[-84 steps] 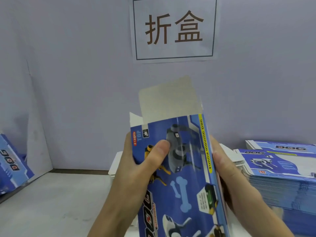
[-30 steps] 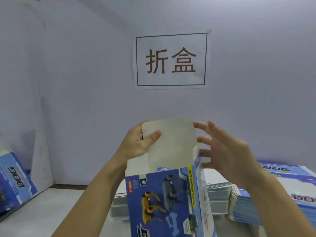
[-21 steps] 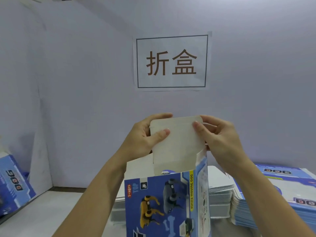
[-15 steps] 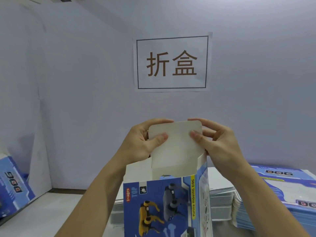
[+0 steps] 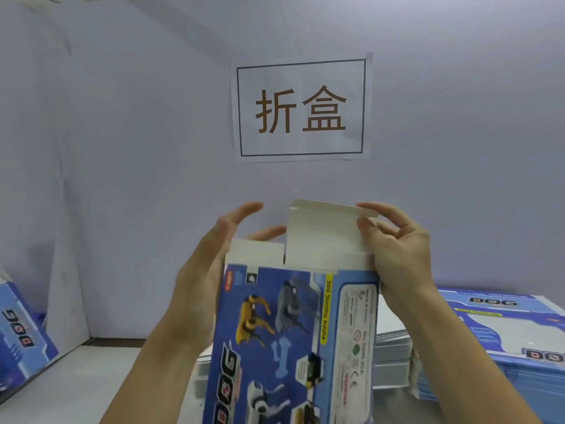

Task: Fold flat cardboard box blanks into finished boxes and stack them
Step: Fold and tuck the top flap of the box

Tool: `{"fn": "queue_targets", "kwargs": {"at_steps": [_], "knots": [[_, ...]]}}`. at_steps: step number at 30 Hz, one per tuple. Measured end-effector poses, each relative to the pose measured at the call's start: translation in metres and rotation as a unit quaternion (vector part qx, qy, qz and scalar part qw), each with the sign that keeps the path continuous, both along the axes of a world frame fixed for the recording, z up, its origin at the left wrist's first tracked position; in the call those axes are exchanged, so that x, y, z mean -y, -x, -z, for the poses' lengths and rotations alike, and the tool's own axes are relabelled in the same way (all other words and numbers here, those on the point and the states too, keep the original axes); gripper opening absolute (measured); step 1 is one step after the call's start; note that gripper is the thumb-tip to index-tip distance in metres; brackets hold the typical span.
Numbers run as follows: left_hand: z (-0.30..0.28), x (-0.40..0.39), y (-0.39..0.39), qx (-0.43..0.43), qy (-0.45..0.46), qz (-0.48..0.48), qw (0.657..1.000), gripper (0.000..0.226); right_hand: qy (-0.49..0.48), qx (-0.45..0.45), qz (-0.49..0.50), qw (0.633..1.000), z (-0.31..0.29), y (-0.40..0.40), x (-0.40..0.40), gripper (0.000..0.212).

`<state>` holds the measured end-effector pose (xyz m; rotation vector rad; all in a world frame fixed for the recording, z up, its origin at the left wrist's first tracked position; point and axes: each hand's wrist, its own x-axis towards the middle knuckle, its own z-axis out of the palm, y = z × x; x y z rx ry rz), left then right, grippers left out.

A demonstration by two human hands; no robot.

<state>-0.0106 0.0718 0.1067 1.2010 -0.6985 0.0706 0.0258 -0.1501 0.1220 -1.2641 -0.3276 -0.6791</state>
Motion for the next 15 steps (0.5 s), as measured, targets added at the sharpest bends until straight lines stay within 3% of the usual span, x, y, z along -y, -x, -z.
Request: {"fn": "queue_targets", "kwargs": {"at_steps": [2,4,6,9,11,15], "knots": [[0.016,0.004,0.012,0.03,-0.047,0.002,0.998,0.068,-0.005,-0.001,0.008,1.0,0.001,-0.001,0.0,0.032],[0.021,0.018,0.017,0.068,-0.093,-0.095,0.989,0.042,0.002,-0.003,0.036,0.999,0.003,-0.001,-0.002,0.027],[0.021,0.027,0.018,0.061,-0.061,-0.172,0.981,0.027,0.03,-0.014,0.071,0.997,0.007,0.005,-0.002,0.032],[0.015,0.039,0.024,0.04,-0.003,-0.216,0.976,0.026,0.16,-0.024,0.021,0.987,0.023,0.024,-0.005,0.06],[0.015,0.048,0.028,0.059,0.005,-0.24,0.969,0.034,0.23,-0.01,-0.009,0.973,0.034,0.035,-0.012,0.069],[0.021,0.058,0.026,0.063,0.021,-0.251,0.966,0.038,0.196,0.022,-0.028,0.98,0.044,0.035,-0.018,0.081]]}}
